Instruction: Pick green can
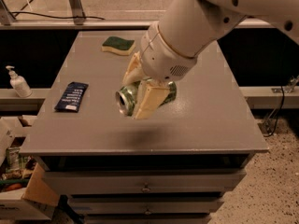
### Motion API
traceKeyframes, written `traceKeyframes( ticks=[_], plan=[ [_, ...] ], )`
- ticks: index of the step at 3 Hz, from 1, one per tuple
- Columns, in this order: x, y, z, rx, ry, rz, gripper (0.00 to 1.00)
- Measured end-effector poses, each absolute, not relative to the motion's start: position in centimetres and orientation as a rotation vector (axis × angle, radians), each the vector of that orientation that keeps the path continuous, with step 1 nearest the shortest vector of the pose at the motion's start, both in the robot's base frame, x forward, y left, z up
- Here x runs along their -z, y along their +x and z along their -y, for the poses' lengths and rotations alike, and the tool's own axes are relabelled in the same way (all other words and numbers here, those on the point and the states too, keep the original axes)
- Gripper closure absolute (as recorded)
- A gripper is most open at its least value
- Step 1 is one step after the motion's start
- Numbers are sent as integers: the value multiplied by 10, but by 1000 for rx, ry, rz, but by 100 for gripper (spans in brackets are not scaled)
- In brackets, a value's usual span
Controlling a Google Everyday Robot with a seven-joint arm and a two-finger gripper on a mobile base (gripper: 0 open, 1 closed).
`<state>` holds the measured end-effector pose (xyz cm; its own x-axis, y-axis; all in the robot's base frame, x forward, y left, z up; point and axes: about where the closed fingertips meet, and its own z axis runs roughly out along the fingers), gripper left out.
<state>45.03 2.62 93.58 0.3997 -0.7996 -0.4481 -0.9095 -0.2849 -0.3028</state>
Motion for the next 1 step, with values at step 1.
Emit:
traceKeyframes(
  ticks=[1],
  plan=[
    [-936, 450, -26, -284, -2151, -1455, 100]
  ],
)
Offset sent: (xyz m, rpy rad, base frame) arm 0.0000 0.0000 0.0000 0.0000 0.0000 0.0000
